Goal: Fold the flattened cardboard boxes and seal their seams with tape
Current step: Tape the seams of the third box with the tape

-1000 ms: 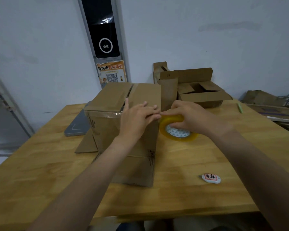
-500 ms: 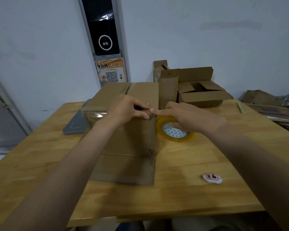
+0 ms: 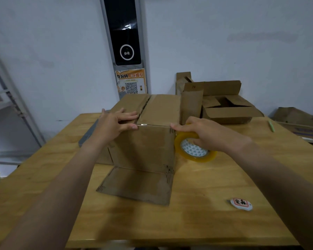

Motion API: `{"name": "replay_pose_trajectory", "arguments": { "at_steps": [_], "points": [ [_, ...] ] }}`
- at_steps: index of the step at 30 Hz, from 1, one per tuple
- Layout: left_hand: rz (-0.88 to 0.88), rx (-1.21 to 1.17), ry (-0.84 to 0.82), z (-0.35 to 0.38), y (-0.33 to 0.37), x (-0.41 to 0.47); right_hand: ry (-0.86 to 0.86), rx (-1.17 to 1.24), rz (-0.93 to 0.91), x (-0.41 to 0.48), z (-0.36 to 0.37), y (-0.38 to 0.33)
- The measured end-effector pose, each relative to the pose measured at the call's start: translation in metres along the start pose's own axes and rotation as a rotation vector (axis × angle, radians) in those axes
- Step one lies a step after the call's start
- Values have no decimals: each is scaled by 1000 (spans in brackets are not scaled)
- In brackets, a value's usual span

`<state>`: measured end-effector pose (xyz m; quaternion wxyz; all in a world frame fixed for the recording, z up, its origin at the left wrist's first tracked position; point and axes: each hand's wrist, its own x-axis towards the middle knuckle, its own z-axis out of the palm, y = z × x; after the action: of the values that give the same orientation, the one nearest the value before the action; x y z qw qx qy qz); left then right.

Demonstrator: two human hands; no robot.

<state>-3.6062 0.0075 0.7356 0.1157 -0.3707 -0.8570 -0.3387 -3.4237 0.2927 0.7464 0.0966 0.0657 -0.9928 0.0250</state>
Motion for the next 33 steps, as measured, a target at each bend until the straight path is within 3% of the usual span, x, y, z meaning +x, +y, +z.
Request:
{"name": "replay_pose_trajectory", "arguments": {
  "at_steps": [10, 17, 25, 33],
  "points": [
    [-145, -398, 184, -20, -32, -16, 11, 18, 5, 5, 3, -2],
    [-110, -272, 190, -12, -44, -30, 7, 8, 14, 6, 5, -4],
    [-131, -345, 165, -25, -52, -38, 2, 16, 1, 5, 6, -3],
    [-208, -513, 287, -10, -51, -37, 4, 1, 4, 7, 9, -2]
  ]
}}
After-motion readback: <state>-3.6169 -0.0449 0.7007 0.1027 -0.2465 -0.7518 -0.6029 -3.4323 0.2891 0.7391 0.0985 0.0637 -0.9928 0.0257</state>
